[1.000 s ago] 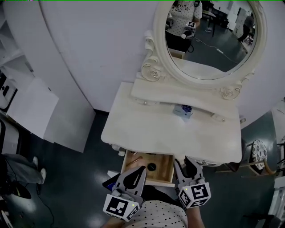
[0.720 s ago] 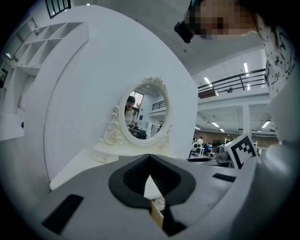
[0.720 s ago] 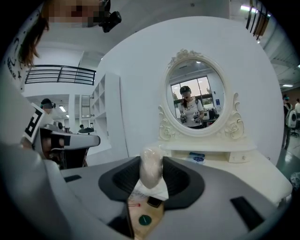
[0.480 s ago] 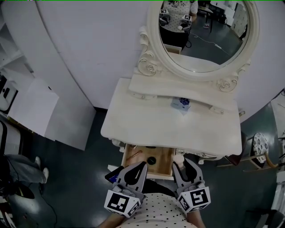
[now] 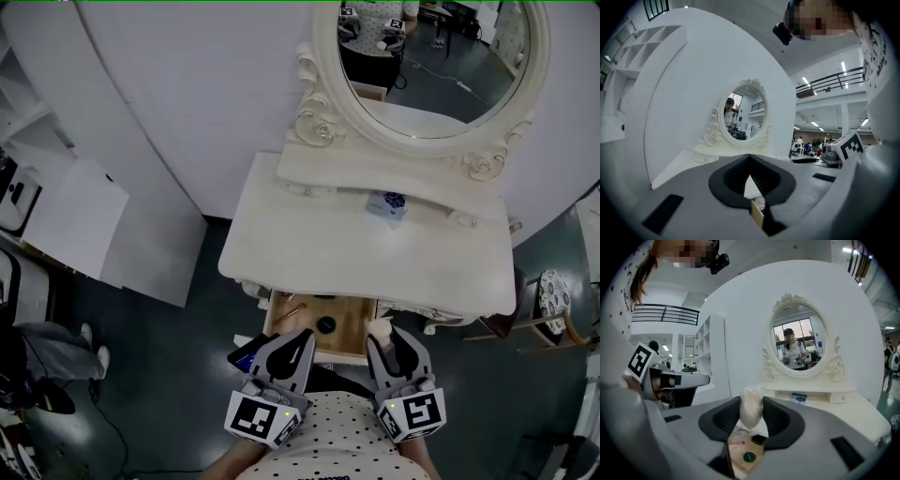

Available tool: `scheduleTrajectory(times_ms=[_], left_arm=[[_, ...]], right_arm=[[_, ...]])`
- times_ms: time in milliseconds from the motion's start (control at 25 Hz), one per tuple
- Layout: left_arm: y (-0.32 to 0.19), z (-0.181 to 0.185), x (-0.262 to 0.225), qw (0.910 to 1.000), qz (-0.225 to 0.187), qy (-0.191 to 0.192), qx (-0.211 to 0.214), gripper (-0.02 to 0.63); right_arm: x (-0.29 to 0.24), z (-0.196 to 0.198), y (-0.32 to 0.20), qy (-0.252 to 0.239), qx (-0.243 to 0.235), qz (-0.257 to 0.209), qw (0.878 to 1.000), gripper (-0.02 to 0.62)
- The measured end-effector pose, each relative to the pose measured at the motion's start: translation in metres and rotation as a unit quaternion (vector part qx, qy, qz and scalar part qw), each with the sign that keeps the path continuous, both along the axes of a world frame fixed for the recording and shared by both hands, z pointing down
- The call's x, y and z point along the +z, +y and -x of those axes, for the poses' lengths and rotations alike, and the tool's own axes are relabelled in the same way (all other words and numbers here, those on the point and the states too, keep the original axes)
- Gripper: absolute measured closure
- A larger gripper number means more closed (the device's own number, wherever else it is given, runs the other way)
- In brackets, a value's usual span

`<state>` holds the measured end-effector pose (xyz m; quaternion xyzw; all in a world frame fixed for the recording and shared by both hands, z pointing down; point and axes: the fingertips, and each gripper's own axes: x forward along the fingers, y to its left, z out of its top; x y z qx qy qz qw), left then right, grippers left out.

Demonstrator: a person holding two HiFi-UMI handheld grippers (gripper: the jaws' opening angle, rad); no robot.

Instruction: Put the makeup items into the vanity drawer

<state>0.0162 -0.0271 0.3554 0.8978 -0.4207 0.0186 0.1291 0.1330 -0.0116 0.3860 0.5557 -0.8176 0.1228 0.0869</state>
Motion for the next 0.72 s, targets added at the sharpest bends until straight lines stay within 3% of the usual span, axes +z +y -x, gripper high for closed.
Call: scheduleTrajectory(times_ms=[720], left_arm=[[-0.0042,-0.0025,0.0051,0.9999,0.011,0.003,0.009,0.597]], right_arm=[[0.0034,-0.0042,-0.0049,-0.009,0.010,0.004,1.000,0.443]])
